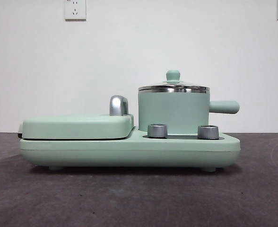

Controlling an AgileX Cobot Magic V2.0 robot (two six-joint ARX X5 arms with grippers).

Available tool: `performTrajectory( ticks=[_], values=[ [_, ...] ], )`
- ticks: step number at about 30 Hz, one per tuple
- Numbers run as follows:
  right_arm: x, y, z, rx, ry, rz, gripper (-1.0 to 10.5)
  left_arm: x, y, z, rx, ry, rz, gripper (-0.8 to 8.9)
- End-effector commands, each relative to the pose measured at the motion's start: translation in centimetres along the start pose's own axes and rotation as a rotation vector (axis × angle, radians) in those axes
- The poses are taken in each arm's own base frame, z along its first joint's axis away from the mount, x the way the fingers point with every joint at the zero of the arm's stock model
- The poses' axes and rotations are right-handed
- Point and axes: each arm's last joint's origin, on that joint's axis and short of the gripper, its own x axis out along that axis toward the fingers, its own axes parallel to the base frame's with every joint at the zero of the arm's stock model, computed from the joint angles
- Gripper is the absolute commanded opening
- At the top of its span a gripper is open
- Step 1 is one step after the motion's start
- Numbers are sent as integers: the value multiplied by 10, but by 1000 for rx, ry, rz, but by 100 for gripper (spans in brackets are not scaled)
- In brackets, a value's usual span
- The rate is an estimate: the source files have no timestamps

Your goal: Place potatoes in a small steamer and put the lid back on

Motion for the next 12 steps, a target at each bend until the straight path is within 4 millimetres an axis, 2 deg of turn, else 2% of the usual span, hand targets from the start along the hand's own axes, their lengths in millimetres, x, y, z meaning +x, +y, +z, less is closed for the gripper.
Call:
performTrajectory(
  ticks=[1, 4, 12],
  values=[
    [-1, 0, 2, 8, -16, 4, 19, 0, 3, -19, -55, -36, 42, 6],
    [-1, 0, 2, 8, -16, 5, 19, 0, 5, -31, -56, -3, 61, 6],
    [-1, 0, 2, 8, -19, 5, 19, 0, 6, -35, -40, 35, 75, 6]
  ],
)
